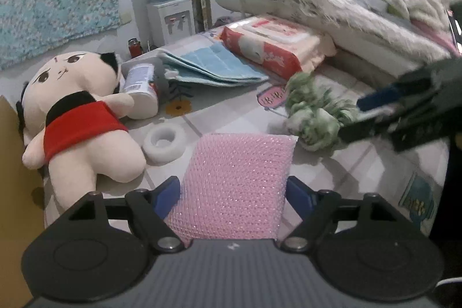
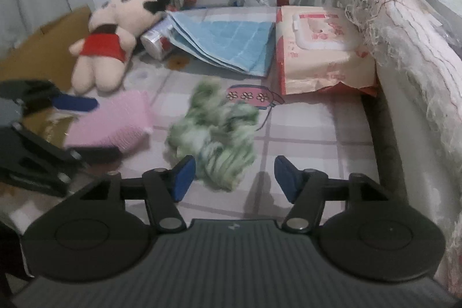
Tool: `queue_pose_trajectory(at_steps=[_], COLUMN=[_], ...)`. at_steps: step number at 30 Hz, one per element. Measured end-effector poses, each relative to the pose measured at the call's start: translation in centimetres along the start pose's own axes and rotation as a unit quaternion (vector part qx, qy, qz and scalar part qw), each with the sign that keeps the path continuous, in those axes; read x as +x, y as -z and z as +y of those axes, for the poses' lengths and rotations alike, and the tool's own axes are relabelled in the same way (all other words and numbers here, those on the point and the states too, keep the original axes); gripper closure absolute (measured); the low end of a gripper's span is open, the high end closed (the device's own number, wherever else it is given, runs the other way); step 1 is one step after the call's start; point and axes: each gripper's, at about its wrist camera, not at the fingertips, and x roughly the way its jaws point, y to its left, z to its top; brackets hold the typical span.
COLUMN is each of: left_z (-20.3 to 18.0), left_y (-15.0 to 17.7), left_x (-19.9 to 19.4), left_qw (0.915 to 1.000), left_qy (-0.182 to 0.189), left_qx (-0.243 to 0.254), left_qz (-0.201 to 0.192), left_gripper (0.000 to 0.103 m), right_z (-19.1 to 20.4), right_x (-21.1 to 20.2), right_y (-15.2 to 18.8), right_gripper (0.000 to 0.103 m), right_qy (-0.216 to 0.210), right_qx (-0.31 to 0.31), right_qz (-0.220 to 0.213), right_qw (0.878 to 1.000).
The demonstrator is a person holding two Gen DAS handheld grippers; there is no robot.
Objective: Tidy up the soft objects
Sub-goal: 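Grasp the pink mesh sponge with left tool while right tool grasps the green scrunchie, then carry the sponge and scrunchie over the cardboard box with both tools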
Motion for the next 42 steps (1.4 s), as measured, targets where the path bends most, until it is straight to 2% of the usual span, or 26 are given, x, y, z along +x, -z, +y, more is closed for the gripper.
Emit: queue_pose_trajectory(at_steps=[3, 6, 10, 13, 15, 18, 21, 25, 26, 30, 31, 32, 33, 34, 37, 39, 42], left_z=[0.8, 1.2, 1.0, 0.8, 0.8, 1.1, 1.4, 1.9, 2.1, 1.9, 1.7, 1.6, 1.5, 1.5, 1.2, 0.6, 0.5], left_y=[-0.4, -0.7, -1.0, -1.0, -1.1, -1.2, -1.2, -1.2, -1.2, -1.2, -1.2, -1.1, -1.1, -1.1, -1.0, -0.9, -1.1], left_x=[0.0, 0.5, 0.6, 0.2, 0.2, 1.1, 2.3, 3.8, 4.0, 3.9, 3.9, 3.9, 3.8, 3.7, 3.4, 2.8, 1.5], left_qw=[0.9998, 0.9997, 0.9997, 0.9993, 0.9993, 0.9995, 0.9992, 0.9976, 0.9972, 0.9976, 0.9978, 0.998, 0.9981, 0.9982, 0.9989, 0.9998, 0.9993], left_qy=[0.01, 0.011, 0.022, 0.037, 0.036, 0.031, 0.034, 0.043, 0.048, 0.048, 0.046, 0.044, 0.043, 0.044, 0.037, 0.021, 0.037], left_qx=[-0.017, -0.023, -0.007, 0.008, 0.006, -0.004, -0.013, -0.037, -0.045, -0.04, -0.037, -0.036, -0.034, -0.033, -0.023, 0.003, -0.007], left_qz=[-0.003, 0.0, 0.007, -0.002, -0.008, 0.003, 0.02, 0.038, 0.038, 0.032, 0.03, 0.028, 0.027, 0.026, 0.019, 0.008, -0.009], left_gripper=[0.017, 0.015, 0.007, 0.004, 0.002, 0.002, 0.003, 0.012, 0.019, 0.021, 0.022, 0.023, 0.023, 0.025, 0.027, 0.028, 0.027], right_z=[-0.7, -2.0, -3.5, -4.7, -5.1, -4.8, -4.9, -4.7, -4.5, -3.8, -3.6, -3.4, -3.3, -3.0, -1.5, -1.5, -1.2], right_x=[0.9, 1.2, 0.7, 0.6, 1.1, 2.4, 4.0, 4.5, 4.5, 4.5, 4.4, 4.4, 4.3, 4.2, 3.0, 2.0, -0.2], right_y=[-0.5, -1.2, -1.6, -2.0, -2.5, -3.3, -3.7, -3.7, -3.7, -3.5, -3.3, -3.3, -3.2, -3.1, -2.2, -1.8, -1.5], right_gripper=[0.043, 0.038, 0.033, 0.03, 0.03, 0.03, 0.038, 0.049, 0.049, 0.049, 0.058, 0.082, 0.09, 0.091, 0.093, 0.093, 0.093], right_qy=[-0.019, -0.043, -0.051, -0.066, -0.062, -0.049, -0.03, -0.022, -0.026, -0.033, -0.034, -0.036, -0.042, -0.042, -0.021, -0.026, -0.012], right_qx=[0.023, 0.057, 0.076, 0.103, 0.104, 0.085, 0.07, 0.055, 0.052, 0.038, 0.039, 0.04, 0.052, 0.053, 0.024, 0.046, 0.061], right_qz=[0.006, 0.008, 0.001, -0.003, 0.0, 0.009, 0.021, 0.019, 0.019, 0.018, 0.017, 0.018, 0.023, 0.025, -0.003, -0.02, -0.054], right_qw=[1.0, 0.997, 0.996, 0.993, 0.993, 0.995, 0.997, 0.998, 0.998, 0.999, 0.999, 0.998, 0.997, 0.997, 0.999, 0.998, 0.997])
